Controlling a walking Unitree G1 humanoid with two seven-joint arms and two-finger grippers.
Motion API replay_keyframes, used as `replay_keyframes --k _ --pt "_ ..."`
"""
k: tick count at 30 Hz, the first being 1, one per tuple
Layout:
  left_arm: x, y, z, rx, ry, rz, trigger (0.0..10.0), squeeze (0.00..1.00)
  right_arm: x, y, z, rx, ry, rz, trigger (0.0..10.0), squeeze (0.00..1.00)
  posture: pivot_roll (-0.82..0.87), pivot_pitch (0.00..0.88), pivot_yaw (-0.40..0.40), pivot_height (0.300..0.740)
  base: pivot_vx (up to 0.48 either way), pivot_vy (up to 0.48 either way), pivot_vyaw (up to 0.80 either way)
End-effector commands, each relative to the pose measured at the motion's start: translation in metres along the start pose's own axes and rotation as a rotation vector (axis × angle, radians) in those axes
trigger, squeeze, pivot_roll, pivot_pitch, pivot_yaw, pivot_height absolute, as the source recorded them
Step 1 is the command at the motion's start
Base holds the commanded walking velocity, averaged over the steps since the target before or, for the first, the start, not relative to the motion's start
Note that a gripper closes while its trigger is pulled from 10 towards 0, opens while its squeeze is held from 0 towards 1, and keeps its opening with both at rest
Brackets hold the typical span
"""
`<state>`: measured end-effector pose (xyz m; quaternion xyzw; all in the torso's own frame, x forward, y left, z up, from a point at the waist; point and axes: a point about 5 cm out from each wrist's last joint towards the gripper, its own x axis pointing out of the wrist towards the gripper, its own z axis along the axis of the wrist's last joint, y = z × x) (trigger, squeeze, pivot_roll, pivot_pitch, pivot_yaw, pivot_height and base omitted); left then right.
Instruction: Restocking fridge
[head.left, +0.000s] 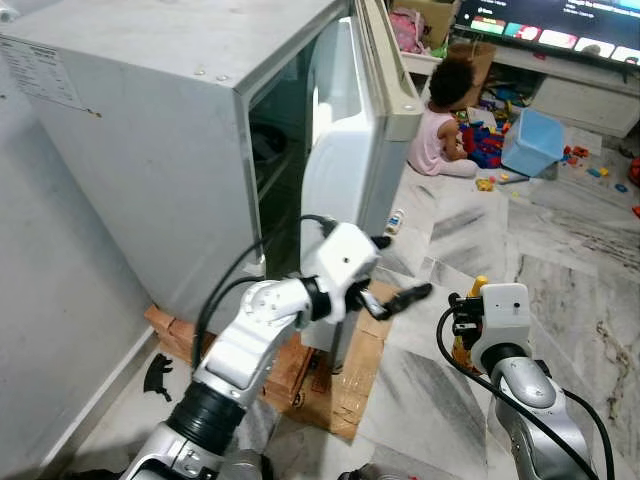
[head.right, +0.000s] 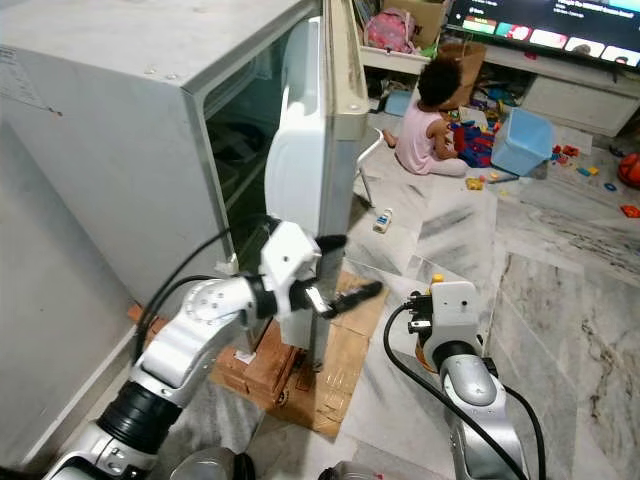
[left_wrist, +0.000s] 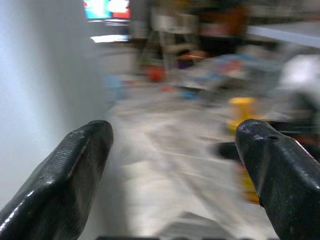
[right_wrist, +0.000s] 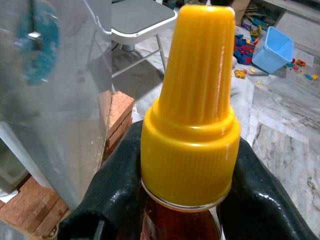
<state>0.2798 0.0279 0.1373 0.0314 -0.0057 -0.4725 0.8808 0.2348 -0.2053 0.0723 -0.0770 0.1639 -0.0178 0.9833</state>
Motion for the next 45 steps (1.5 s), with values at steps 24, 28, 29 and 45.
replay_keyframes --k 24,28,29,45 --pt "-0.056 0.029 -0.023 -0.026 0.024 0.36 10.0 0.0 0.009 0.001 0.013 -0.017 0.004 -0.02 10.0 0.0 0.01 0.0 -0.066 0.74 0.067 0.0 -0.62" --pt "-0.051 0.029 -0.021 -0.021 0.02 0.358 10.0 0.0 0.009 0.001 0.014 -0.013 0.0 -0.018 10.0 0.0 0.01 0.0 -0.064 0.74 0.41 0.0 -0.8" --pt "-0.05 0.028 -0.021 -0.022 0.02 0.356 10.0 0.0 0.009 0.001 0.014 -0.013 0.001 -0.018 10.0 0.0 0.01 0.0 -0.064 0.74 0.454 0.0 -0.57" --pt "-0.025 0.01 -0.015 0.03 0.021 0.185 10.0 0.0 0.011 0.002 0.014 -0.003 0.007 -0.016 10.0 0.0 0.01 0.0 -0.057 0.74 0.474 0.0 -0.28"
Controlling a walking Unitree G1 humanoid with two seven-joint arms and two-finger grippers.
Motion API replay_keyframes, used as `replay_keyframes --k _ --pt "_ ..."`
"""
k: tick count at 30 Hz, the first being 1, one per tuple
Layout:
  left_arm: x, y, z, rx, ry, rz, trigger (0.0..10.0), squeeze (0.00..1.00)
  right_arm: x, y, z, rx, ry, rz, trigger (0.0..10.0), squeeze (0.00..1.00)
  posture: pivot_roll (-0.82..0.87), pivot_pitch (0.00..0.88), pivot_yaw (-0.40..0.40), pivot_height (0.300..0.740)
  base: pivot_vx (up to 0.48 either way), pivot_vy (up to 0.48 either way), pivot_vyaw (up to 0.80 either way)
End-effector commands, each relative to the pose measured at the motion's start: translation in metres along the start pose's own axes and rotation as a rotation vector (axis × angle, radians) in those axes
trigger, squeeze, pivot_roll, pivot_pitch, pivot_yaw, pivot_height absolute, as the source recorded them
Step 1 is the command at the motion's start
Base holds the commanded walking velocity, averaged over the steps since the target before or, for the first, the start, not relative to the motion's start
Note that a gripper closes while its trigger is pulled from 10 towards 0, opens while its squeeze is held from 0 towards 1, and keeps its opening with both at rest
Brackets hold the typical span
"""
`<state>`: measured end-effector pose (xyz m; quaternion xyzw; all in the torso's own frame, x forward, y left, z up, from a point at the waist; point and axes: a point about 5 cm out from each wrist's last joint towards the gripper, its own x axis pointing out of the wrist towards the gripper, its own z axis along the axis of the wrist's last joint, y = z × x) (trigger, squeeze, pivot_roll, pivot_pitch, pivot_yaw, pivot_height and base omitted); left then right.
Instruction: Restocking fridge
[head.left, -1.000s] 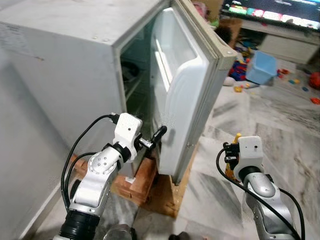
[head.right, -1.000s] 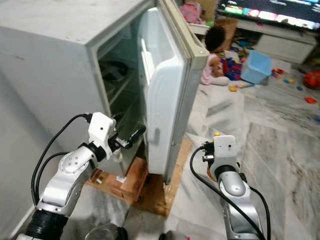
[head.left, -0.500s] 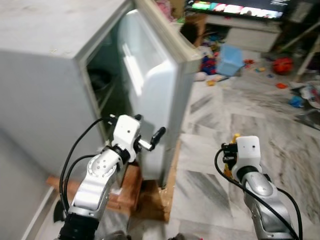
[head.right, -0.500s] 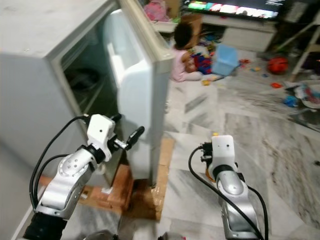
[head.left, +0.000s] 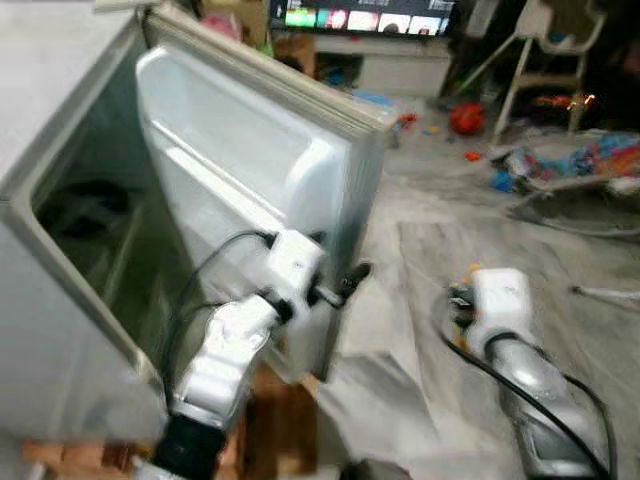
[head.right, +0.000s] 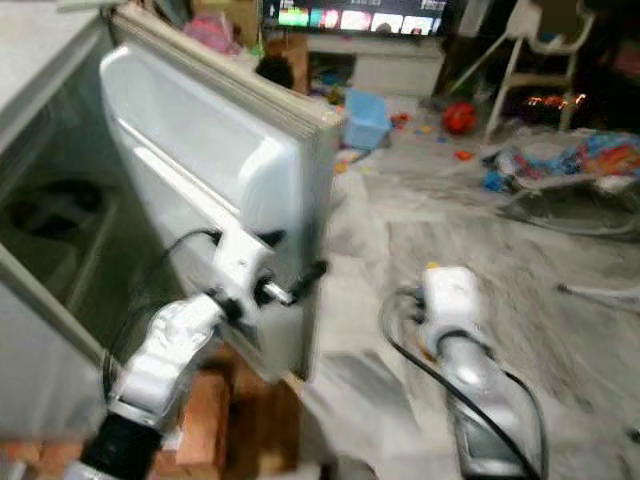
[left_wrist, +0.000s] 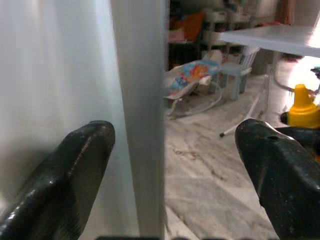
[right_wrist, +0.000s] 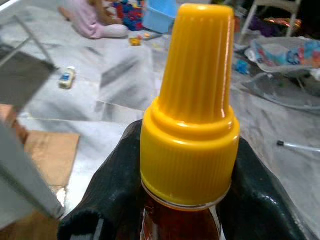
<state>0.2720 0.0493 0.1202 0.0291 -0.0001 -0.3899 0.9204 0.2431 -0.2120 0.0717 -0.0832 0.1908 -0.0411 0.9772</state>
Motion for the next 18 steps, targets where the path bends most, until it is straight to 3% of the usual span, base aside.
replay_keyframes --k 1,5,11,13,15,16,18 --pt "-0.002 0.006 0.003 0.042 0.004 0.003 10.0 0.0 0.001 0.009 0.013 0.003 -0.051 0.028 10.0 0.0 0.01 0.0 -0.057 0.74 0.469 0.0 0.0" --pt "0.003 -0.001 0.002 0.078 0.008 -0.032 10.0 0.0 0.001 0.01 0.012 0.002 -0.052 0.027 10.0 0.0 0.0 0.0 -0.053 0.74 0.087 0.0 0.0" --pt "-0.006 0.02 0.003 0.061 0.001 0.147 10.0 0.0 0.001 0.007 0.012 0.002 -0.055 0.014 10.0 0.0 0.01 0.0 -0.052 0.74 0.0 0.0 0.0" --pt "-0.022 0.032 -0.001 0.081 0.016 0.242 10.0 0.0 0.004 0.007 0.013 -0.003 -0.063 0.01 10.0 0.0 0.02 0.0 -0.055 0.74 0.0 0.0 0.0" --pt "-0.025 0.034 -0.002 0.08 0.023 0.264 10.0 0.0 0.005 0.007 0.014 -0.002 -0.065 0.011 10.0 0.0 0.02 0.0 -0.055 0.74 0.0 0.0 0.0" --pt "-0.037 0.041 -0.006 0.082 0.036 0.325 10.0 0.0 0.008 0.008 0.016 -0.005 -0.071 0.01 10.0 0.0 0.02 0.0 -0.059 0.74 0.0 0.0 0.0" --pt "-0.045 0.044 -0.009 0.08 0.044 0.357 10.0 0.0 0.009 0.008 0.018 -0.009 -0.074 0.01 10.0 0.0 0.03 0.0 -0.063 0.74 0.0 0.0 0.0"
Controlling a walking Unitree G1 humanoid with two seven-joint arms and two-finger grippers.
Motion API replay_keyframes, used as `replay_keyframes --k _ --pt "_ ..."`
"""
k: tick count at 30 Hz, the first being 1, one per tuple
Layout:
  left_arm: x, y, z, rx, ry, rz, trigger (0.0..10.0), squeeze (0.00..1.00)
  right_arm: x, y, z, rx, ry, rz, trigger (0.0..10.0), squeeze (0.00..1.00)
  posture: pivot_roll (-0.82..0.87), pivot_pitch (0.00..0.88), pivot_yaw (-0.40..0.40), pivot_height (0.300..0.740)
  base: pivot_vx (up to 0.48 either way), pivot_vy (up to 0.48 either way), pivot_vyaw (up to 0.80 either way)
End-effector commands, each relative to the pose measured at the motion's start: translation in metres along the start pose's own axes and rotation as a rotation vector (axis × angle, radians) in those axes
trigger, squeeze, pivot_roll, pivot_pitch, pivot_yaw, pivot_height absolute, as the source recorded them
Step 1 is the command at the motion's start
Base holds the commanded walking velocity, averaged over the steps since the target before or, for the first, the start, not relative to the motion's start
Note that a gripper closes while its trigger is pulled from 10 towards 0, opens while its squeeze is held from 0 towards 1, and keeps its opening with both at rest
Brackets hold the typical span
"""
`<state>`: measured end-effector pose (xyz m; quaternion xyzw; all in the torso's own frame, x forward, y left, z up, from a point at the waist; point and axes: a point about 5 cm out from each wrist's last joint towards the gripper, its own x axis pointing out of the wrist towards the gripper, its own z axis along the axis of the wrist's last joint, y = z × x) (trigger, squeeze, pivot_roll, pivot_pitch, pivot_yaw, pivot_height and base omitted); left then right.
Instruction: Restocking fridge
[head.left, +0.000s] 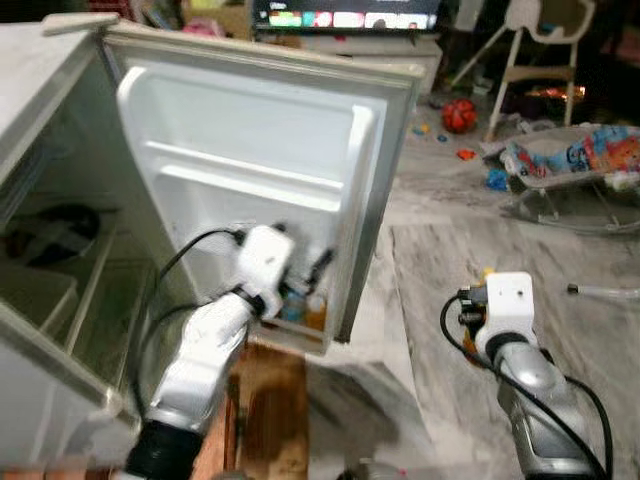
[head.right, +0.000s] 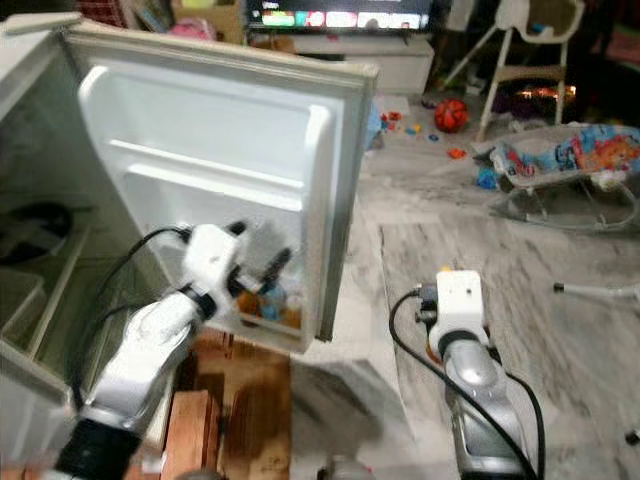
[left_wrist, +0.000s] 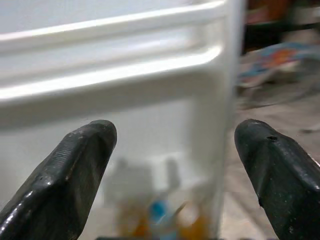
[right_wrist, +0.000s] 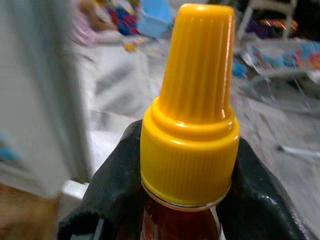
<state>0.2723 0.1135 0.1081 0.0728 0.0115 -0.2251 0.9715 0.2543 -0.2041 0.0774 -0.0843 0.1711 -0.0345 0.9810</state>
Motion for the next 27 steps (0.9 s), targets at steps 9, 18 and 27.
replay_keyframes --k 9,18,27 --pt "-0.006 0.007 0.002 -0.012 0.001 0.089 10.0 0.0 0.013 0.004 0.017 -0.016 -0.058 0.015 10.0 0.0 0.03 0.0 -0.072 0.74 0.0 -0.356 0.0" --pt "-0.003 0.005 0.003 -0.016 -0.003 0.079 10.0 0.0 0.015 0.003 0.018 -0.016 -0.067 0.008 10.0 0.0 0.03 0.0 -0.065 0.74 0.0 -0.48 0.0" --pt "-0.001 0.009 0.001 0.013 0.02 0.112 10.0 0.0 0.016 0.005 0.022 0.003 -0.096 0.009 10.0 0.0 0.03 0.0 -0.064 0.74 0.0 -0.436 0.0"
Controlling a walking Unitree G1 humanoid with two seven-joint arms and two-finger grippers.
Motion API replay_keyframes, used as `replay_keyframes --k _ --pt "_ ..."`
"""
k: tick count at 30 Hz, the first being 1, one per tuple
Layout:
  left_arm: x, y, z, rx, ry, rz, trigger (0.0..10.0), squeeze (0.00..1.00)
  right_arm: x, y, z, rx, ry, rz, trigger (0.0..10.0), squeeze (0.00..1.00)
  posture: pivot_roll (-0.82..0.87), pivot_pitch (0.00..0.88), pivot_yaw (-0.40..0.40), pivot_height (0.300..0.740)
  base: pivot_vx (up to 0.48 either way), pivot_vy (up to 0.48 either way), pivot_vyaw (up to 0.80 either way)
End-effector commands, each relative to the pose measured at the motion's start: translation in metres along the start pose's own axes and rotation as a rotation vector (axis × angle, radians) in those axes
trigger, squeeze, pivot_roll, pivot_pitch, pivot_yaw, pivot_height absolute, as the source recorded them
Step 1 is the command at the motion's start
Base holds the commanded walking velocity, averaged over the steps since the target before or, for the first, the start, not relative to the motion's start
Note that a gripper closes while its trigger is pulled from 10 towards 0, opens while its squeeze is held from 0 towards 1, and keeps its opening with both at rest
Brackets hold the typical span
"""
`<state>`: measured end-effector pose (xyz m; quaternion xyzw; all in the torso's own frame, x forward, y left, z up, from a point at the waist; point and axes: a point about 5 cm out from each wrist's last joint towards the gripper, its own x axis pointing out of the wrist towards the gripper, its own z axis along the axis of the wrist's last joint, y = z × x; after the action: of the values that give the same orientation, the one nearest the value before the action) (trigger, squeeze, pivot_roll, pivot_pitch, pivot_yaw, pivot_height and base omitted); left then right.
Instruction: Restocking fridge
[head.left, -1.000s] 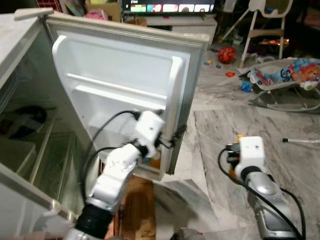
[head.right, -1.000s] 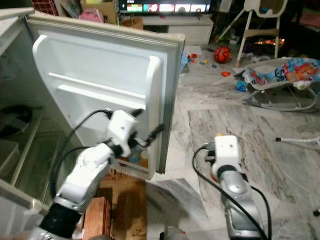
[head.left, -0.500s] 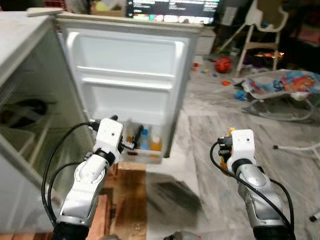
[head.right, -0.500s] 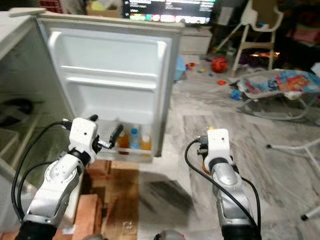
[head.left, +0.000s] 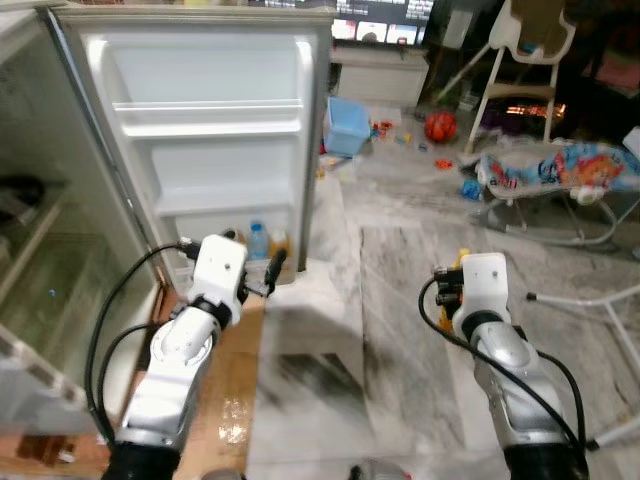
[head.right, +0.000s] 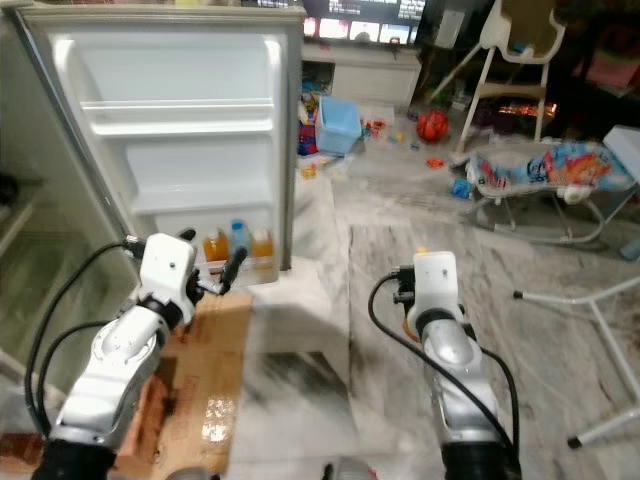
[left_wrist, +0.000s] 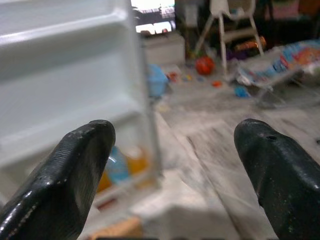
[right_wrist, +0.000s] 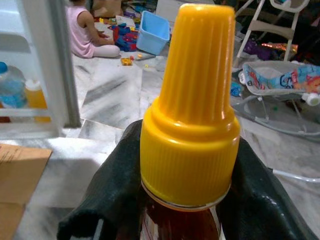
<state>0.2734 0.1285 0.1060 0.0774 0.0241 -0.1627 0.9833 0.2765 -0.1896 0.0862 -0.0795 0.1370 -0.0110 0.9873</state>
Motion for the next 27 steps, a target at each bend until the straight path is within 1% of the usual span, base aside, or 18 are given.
replay_keyframes --k 1,6,9,13,20,23,27 --pt "0.003 -0.004 0.006 0.01 -0.015 -0.007 10.0 0.0 0.0 -0.009 0.004 -0.002 -0.026 -0.032 10.0 0.0 0.03 0.0 -0.065 0.74 0.0 -0.409 0.0" --pt "0.003 0.001 0.003 -0.009 -0.011 0.034 10.0 0.0 0.003 -0.007 0.008 0.014 -0.049 -0.034 10.0 0.0 0.04 0.0 -0.064 0.74 0.0 0.0 0.0" --pt "0.002 0.003 0.004 -0.011 -0.017 0.051 10.0 0.0 0.004 -0.006 0.013 0.006 -0.071 -0.028 10.0 0.0 0.04 0.0 -0.064 0.74 0.0 0.0 0.0" --pt "0.001 0.011 0.002 0.001 -0.01 0.097 10.0 0.0 0.006 -0.004 0.022 0.0 -0.126 -0.018 10.0 0.0 0.04 0.0 -0.063 0.74 0.439 0.0 0.0" --pt "0.004 0.013 0.002 0.032 -0.002 0.133 10.0 0.0 0.013 0.0 0.034 0.001 -0.184 0.005 10.0 0.0 0.04 0.0 -0.061 0.74 0.466 0.0 0.0" --pt "0.005 0.014 0.002 0.059 -0.001 0.154 10.0 0.0 0.016 0.005 0.04 0.001 -0.209 0.027 10.0 0.0 0.04 0.0 -0.063 0.74 0.467 0.0 0.51" --pt "0.006 0.014 0.0 0.056 0.009 0.174 10.0 0.0 0.017 0.01 0.044 -0.003 -0.229 0.048 10.0 0.0 0.04 0.0 -0.068 0.74 0.465 0.0 0.62"
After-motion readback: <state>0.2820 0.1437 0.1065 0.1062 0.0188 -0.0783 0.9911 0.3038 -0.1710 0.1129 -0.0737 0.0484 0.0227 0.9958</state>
